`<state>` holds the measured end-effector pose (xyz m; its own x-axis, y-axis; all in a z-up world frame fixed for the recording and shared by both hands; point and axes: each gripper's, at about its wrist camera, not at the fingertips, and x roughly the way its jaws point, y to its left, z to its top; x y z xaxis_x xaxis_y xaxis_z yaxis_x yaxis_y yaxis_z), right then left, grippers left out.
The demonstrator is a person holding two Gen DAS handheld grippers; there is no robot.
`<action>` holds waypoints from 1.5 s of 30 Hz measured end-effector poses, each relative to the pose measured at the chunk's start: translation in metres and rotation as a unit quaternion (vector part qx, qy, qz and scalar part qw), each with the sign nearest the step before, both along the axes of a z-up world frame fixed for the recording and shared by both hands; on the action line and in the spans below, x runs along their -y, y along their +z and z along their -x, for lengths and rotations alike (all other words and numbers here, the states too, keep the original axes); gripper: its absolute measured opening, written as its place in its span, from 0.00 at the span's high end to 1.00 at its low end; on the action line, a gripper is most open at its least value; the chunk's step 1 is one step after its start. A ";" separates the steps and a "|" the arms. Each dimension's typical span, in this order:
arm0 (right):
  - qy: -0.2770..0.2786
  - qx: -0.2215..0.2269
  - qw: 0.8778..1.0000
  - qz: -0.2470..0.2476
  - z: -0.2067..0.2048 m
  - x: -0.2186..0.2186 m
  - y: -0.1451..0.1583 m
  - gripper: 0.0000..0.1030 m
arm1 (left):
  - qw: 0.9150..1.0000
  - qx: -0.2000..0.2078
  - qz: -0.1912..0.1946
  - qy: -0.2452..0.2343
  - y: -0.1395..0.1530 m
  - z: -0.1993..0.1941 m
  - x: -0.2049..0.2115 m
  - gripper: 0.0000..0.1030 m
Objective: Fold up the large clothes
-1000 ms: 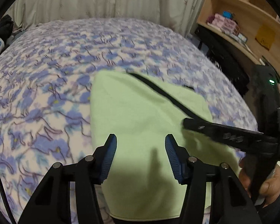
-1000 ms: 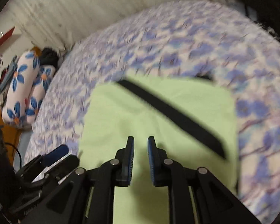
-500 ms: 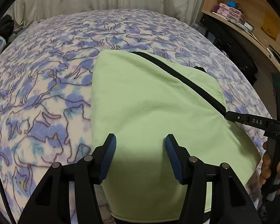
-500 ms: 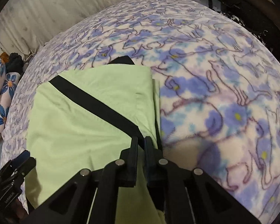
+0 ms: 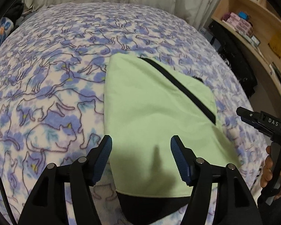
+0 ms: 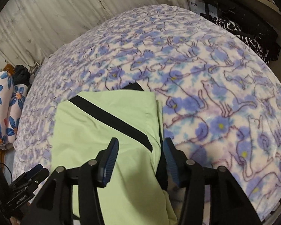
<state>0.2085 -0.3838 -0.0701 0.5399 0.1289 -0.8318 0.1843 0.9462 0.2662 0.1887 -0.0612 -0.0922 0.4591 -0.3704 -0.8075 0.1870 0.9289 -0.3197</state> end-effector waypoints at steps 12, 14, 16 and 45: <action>0.066 -0.015 0.998 -0.018 0.012 0.006 0.007 0.44 | 1.000 0.018 0.012 0.012 0.014 0.014 -0.018 0.22; 0.068 -0.024 0.997 -0.019 0.013 0.008 -0.002 0.44 | 1.000 0.007 0.009 0.012 0.008 0.013 -0.018 0.22; 0.070 -0.033 0.997 -0.023 0.014 0.010 -0.011 0.44 | 1.000 -0.002 0.010 0.011 0.001 0.012 -0.018 0.22; 0.110 -0.090 0.970 -0.198 -0.027 0.035 -0.121 0.43 | 0.995 -0.074 0.067 -0.030 -0.090 -0.030 0.014 0.08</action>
